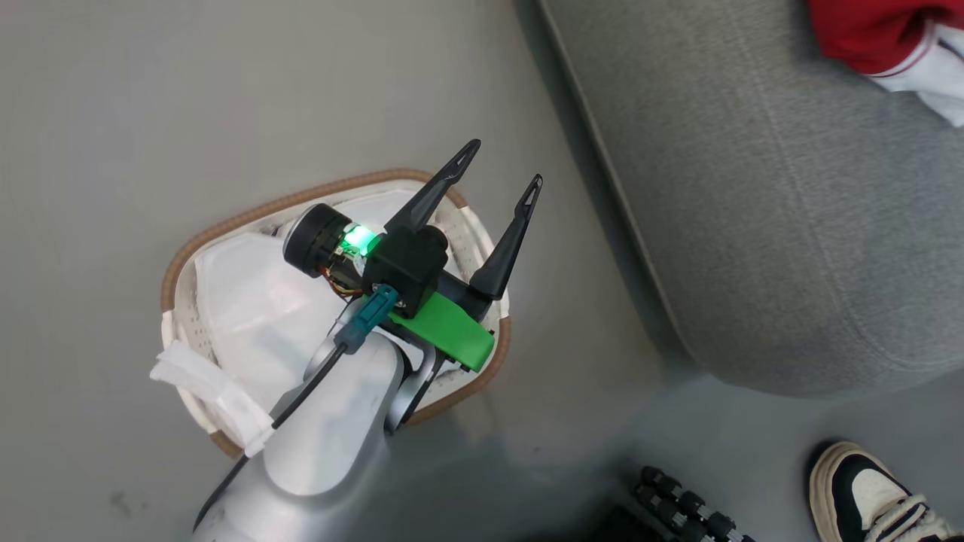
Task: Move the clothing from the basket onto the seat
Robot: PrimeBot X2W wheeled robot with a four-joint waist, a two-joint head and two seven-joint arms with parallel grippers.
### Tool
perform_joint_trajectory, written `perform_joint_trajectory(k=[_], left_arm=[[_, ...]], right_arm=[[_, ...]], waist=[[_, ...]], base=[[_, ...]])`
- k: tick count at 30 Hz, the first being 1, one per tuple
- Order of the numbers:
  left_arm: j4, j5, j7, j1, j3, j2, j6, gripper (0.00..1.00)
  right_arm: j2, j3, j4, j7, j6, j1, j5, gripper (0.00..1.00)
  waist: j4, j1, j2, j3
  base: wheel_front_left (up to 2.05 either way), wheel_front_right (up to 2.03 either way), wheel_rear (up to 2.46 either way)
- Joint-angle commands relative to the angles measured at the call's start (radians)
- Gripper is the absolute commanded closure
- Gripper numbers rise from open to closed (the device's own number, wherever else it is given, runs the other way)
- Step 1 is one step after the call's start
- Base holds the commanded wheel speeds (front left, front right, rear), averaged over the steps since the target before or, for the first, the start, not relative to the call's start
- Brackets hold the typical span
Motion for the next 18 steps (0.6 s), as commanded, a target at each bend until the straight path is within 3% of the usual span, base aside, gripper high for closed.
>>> perform_joint_trajectory(k=[1,6,7,8,9,18], left_arm=[[-0.006,0.011,0.000,-0.016,0.005,0.010,-0.002,0.00],[-0.009,0.016,0.000,-0.011,0.016,0.007,-0.002,0.00],[-0.009,0.017,0.000,-0.009,0.018,0.006,-0.002,0.00],[-0.008,0.017,0.000,-0.008,0.019,0.006,-0.002,0.00],[-0.006,0.017,0.000,-0.007,0.019,0.005,-0.002,0.00],[0.005,-0.003,0.000,0.030,0.034,-0.001,-0.002,0.00]], right_arm=[[0.014,-0.018,0.015,-0.002,-0.001,0.037,-0.007,1.00],[0.074,-0.066,0.026,-0.002,-0.001,0.122,-0.004,1.00],[0.092,-0.078,0.018,-0.002,-0.001,0.148,-0.003,0.62],[0.104,-0.089,0.010,-0.002,-0.001,0.168,0.000,0.16],[0.121,-0.103,-0.001,-0.002,-0.001,0.195,0.001,0.00],[0.209,-0.201,-0.113,-0.002,-0.001,0.400,0.012,0.00]], waist=[[0.065,-0.0001,0.0000,0.072],[0.071,-0.0001,0.0000,0.085],[0.072,-0.0001,0.0000,0.087],[0.072,-0.0001,0.0000,0.088],[0.072,-0.0001,0.0000,0.086],[0.064,-0.0001,0.0000,0.016]], base=[[0.00,0.00,0.00],[0.00,0.00,0.00],[0.00,0.00,0.00],[0.00,0.00,0.00],[0.00,0.00,0.00],[0.00,0.00,0.00]])
